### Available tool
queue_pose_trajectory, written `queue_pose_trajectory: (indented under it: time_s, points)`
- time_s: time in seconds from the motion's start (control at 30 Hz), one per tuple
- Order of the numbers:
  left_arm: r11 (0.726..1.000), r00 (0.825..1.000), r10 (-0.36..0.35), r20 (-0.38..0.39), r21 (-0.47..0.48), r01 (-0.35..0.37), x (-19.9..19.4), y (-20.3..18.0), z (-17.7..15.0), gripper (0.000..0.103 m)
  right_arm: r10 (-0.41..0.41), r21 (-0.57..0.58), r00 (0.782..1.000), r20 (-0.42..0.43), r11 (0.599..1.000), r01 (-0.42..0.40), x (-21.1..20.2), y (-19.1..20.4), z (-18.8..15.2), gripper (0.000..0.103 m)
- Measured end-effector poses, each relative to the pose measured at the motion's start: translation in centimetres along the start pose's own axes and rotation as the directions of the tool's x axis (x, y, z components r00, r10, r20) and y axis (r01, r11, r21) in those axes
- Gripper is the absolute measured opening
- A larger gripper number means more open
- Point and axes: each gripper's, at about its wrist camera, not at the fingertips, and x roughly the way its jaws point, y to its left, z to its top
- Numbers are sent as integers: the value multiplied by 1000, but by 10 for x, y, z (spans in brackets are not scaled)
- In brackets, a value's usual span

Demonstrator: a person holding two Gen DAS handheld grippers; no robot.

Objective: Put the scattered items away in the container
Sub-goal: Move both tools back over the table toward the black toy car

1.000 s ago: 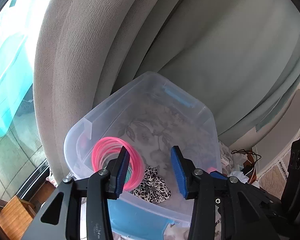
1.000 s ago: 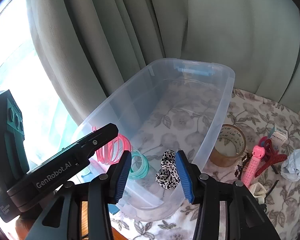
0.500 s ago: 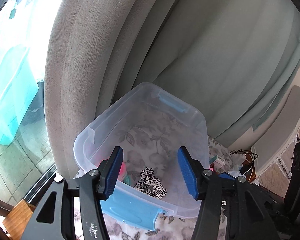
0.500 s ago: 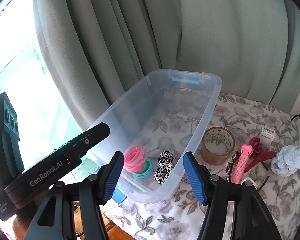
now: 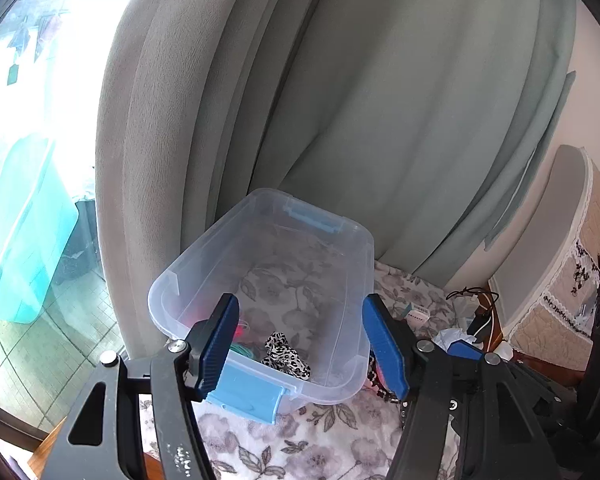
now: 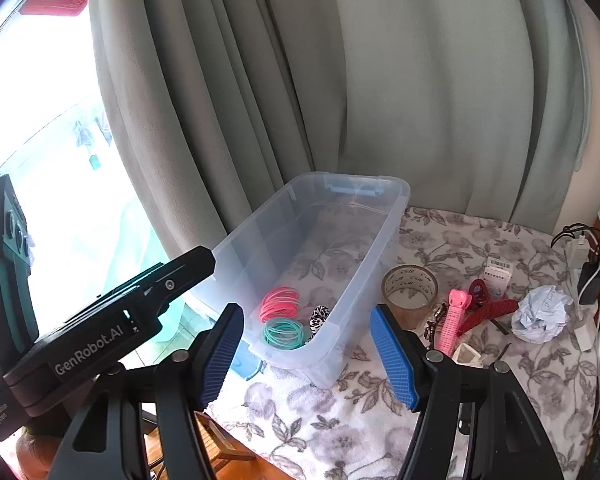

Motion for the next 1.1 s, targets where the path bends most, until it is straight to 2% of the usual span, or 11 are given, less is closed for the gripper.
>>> queue_pose_trajectory:
  time_s: [0.37,0.5,0.63,0.87,1.0,1.1]
  points:
    - [988,997,24,69,152,-35,-32,-56,-2,75,-28,69,996,80,997,23,-51,-27,-12,77]
    - [981,997,33,72,190,-46,-40,-78,-5,78,-48,109,994,102,993,36,-67,-43,-17,79]
    - [975,997,-10,70,221,-6,-47,-96,-9,78,-74,149,989,126,987,55,-85,-62,-24,84]
    - [966,996,-73,42,252,60,-37,-130,-22,78,-132,230,981,143,968,97,-108,-99,-38,85]
    - [946,989,-144,23,297,131,-29,-147,-31,78,-165,269,976,142,955,123,-116,-122,-48,90]
    - [943,983,-181,-13,281,177,-16,-154,-39,78,-198,289,971,133,945,153,-117,-136,-54,90]
